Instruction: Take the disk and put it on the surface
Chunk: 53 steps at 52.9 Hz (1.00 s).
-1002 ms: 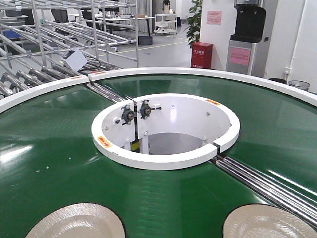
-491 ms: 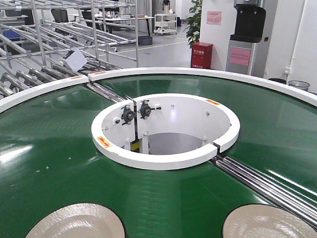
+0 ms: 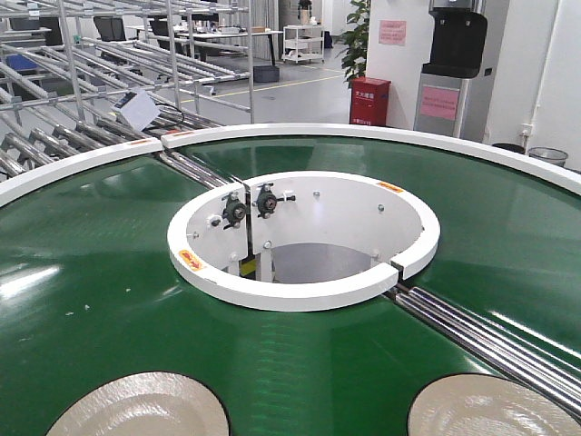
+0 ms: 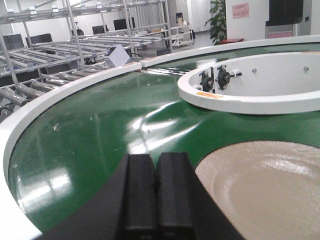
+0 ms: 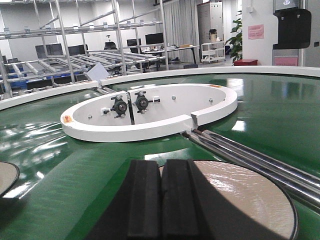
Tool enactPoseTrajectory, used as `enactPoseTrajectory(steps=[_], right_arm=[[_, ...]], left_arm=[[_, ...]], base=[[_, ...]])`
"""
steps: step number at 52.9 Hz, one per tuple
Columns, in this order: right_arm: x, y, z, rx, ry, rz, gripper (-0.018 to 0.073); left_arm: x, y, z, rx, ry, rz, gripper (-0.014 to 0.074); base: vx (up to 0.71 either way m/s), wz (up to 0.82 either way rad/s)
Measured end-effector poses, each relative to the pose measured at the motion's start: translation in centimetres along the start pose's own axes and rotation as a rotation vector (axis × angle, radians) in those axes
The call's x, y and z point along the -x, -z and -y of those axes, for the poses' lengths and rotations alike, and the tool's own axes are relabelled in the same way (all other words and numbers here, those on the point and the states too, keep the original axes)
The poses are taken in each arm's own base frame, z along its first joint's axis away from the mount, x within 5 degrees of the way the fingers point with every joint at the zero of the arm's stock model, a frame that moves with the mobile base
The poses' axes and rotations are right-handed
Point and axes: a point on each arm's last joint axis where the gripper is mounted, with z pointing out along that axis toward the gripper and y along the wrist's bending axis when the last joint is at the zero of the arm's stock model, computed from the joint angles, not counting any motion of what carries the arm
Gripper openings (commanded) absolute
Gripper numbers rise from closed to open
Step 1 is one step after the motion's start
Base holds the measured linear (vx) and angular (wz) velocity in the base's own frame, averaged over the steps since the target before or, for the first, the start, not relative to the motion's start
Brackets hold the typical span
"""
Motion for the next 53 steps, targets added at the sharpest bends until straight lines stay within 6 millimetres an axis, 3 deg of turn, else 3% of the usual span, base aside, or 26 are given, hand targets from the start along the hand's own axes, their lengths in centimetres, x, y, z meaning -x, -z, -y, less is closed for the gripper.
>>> enactPoseTrajectory(steps=[15,19,22,27,32,36,42,47,53], right_arm=[[1.6,0.1,-0.1,0.013,0.000,0.160,-0.0009],[3.1,0.3,-0.4,0.016,0.016,0.178,-0.0009],[5.4,0.7,-0.7,0.020,0.050,0.216,-0.0009],[10.8,1.4,-1.6,0.019,0.151,0.300,-0.0009],[15.3,0.8,-2.2,0.010,0.226,0.317,-0.0009],[18.5,-0.7,-2.7,0.008,0.249,0.300,-0.0009],[21.4,-4.7,-3.2,0.006,0.264,0.228,-0.0009],[21.7,-8.4,-3.2,0.005,0.264,0.143,-0.0009],[20.4,-12.1,-3.0,0.004,0.262,0.032,-0.0009]], left_arm=[[2.1,0.2,-0.2,0.002,0.161,0.229,-0.0001],[3.4,0.2,-0.3,-0.006,0.216,0.241,-0.0001],[5.5,0.2,-0.4,-0.012,0.244,0.241,-0.0001],[11.2,0.3,-0.6,-0.019,0.225,0.265,-0.0001],[16.1,0.0,-0.9,-0.010,0.159,0.259,-0.0001],[19.6,-1.2,-1.2,-0.002,0.132,0.230,-0.0001],[21.8,-4.2,-1.3,0.004,0.122,0.151,-0.0001],[21.2,-7.1,-1.3,0.006,0.120,0.056,-0.0001],[19.4,-9.9,-1.2,0.008,0.118,-0.068,-0.0001]], base=[[0.00,0.00],[0.00,0.00],[0.00,0.00],[0.00,0.00],[0.00,0.00],[0.00,0.00],[0.00,0.00],[0.00,0.00],[0.00,0.00]])
